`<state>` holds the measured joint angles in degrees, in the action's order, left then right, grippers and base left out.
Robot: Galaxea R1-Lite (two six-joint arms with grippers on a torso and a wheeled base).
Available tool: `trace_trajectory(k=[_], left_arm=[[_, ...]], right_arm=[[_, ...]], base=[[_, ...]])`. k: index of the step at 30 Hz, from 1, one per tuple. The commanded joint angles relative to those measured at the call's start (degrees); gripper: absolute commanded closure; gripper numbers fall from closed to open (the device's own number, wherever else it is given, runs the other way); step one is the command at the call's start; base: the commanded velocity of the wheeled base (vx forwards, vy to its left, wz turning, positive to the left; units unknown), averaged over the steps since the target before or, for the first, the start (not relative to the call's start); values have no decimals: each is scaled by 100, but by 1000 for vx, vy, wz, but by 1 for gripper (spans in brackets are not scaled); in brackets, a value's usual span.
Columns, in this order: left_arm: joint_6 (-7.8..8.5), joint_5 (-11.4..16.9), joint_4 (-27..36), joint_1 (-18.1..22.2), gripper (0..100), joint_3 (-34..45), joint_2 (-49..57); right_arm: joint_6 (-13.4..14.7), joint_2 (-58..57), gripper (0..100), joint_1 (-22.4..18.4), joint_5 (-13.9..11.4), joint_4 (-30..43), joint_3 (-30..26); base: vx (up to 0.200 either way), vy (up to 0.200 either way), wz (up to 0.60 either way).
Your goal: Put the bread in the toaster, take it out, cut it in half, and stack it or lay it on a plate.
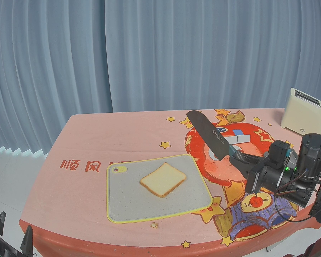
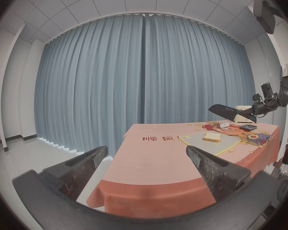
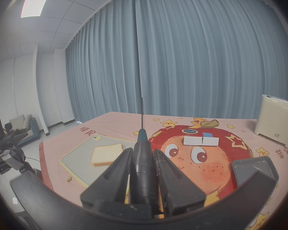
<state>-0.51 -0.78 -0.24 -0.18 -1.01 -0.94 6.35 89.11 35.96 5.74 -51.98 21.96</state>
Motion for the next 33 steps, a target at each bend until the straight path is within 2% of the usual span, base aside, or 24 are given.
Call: trace_trajectory(k=[1,4,12,14,20,22,26,33], left_arm=[[-2,-1,-2,1,0,101,-3],[-2,-1,-2,1,0,101,-3],[-2,-1,-2,1,0,101,-3],[-2,-1,-2,1,0,101,-3],[-2,-1,-2,1,0,101,-3],[-2,-1,-2,1,0,101,-3],[-2,-1,-2,1,0,101,-3],[-2,-1,-2,1,0,101,-3]], right_arm=[[200,27,100,174,-3,-31,54],[411,1,100,245,-12,-49,186],[376,168,100,350,-12,48,907],[332,308,100,420,-12,83,977],[-55,616,100,508,-12,136,1215],[-90,669,100,508,-12,250,1329],[-55,607,100,526,-12,1138,1707],[-11,352,100,535,67,1726,1654]], base=[[0,0,0],[0,0,0],[0,0,0],[0,0,0],[0,0,0],[0,0,0],[0,0,0],[0,0,0]])
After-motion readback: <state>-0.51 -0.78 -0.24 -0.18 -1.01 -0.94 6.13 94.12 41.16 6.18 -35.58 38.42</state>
